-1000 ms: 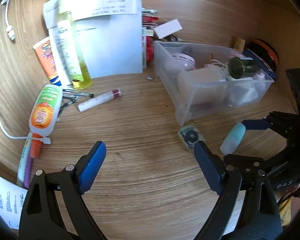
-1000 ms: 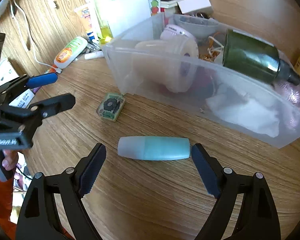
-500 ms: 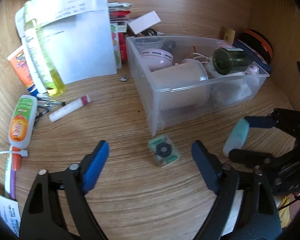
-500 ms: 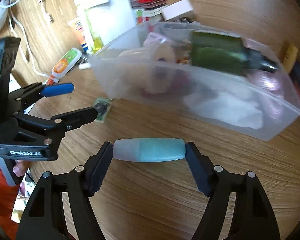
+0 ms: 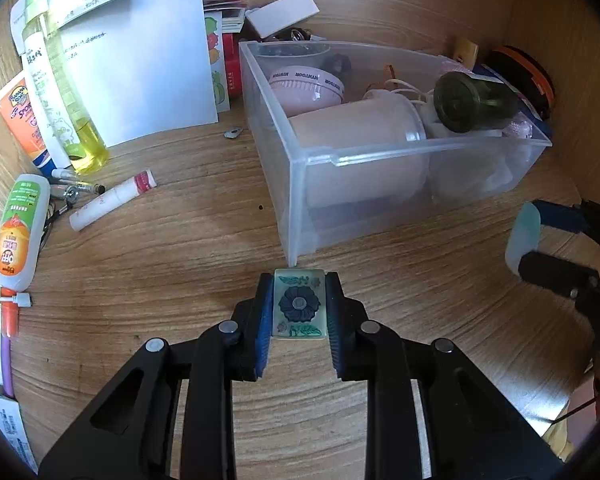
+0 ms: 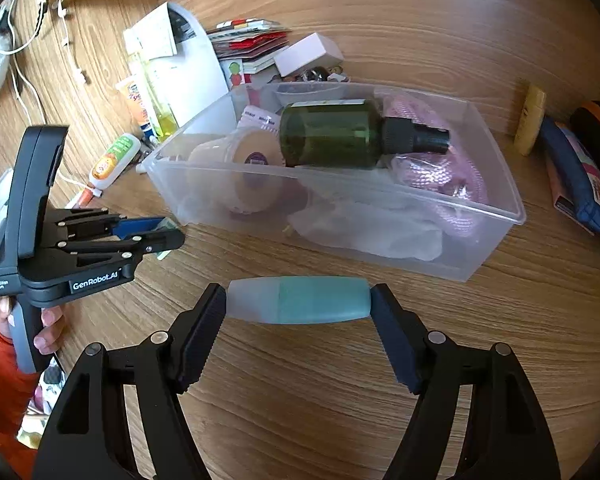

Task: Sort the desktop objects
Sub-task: 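Grasp mint-green tube with right gripper while left gripper grasps green square badge, then release mint tube into clear box with right gripper while left drops badge there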

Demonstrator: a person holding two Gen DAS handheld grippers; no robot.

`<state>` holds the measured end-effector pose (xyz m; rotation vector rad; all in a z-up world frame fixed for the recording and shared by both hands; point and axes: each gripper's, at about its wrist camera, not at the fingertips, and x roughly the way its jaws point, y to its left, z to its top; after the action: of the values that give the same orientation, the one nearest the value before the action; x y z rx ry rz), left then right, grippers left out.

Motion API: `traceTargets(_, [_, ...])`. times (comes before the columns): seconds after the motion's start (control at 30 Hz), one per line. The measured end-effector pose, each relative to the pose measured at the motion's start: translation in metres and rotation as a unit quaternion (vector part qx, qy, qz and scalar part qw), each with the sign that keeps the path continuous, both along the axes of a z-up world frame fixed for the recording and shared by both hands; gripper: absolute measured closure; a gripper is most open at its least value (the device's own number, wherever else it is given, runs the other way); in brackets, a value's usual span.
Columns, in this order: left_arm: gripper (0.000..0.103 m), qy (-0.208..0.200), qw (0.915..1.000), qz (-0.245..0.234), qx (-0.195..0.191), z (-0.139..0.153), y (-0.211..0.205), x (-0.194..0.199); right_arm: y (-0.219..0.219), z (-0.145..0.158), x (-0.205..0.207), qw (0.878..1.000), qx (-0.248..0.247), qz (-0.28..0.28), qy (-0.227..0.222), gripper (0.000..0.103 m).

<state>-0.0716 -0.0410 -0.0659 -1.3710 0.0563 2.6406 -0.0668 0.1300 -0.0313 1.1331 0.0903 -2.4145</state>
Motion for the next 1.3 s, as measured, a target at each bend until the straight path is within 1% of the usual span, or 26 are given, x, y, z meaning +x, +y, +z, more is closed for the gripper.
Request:
traceTargets(0.13, [0.079, 0.009, 1.0, 0.003, 0.003, 0.005, 0.002, 0.009, 0.007, 0.003, -0.002, 1.0, -0.007, -0.005, 0.002, 0.032])
traceTargets(0.2, [0.079, 0.02, 0.9998, 0.0, 0.01, 0.013, 0.005, 0.014, 0.011, 0.005, -0.003, 1.0, -0.011, -0.01, 0.003, 0.032])
traceTargets(0.43, [0.079, 0.077, 0.9961, -0.02, 0.04, 0.056, 0.016, 0.023, 0.032, 0.022, -0.008, 0.999, -0.032, -0.038, 0.021, 0.032])
traceTargets(0.6, [0.079, 0.12, 0.9916, -0.033, 0.036, 0.082, 0.021, 0.02, 0.045, 0.04, -0.008, 0.996, -0.044, -0.058, 0.043, 0.032])
traceTargets(0.67, [0.079, 0.127, 0.9907, -0.031, 0.037, 0.088, 0.019, 0.02, 0.051, 0.046, -0.01, 0.996, -0.048, -0.064, 0.05, 0.032])
traceTargets(0.8, [0.079, 0.129, 0.9906, -0.026, 0.039, 0.09, 0.012, 0.006, 0.055, 0.053, -0.017, 0.995, -0.043, -0.071, 0.062, 0.032])
traceTargets(0.97, [0.079, 0.112, 0.9927, -0.021, 0.039, 0.08, 0.009, -0.013, 0.054, 0.052, -0.037, 0.995, -0.044, -0.075, 0.055, 0.032])
traceTargets(1.13, [0.079, 0.094, 0.9946, -0.017, 0.041, 0.068, 0.007, -0.028, 0.043, 0.046, -0.05, 0.996, -0.037, -0.066, 0.046, 0.032])
traceTargets(1.3, [0.079, 0.085, 0.9952, -0.018, 0.044, 0.062, 0.008, -0.04, 0.036, 0.047, -0.058, 0.996, -0.031, -0.061, 0.054, 0.032])
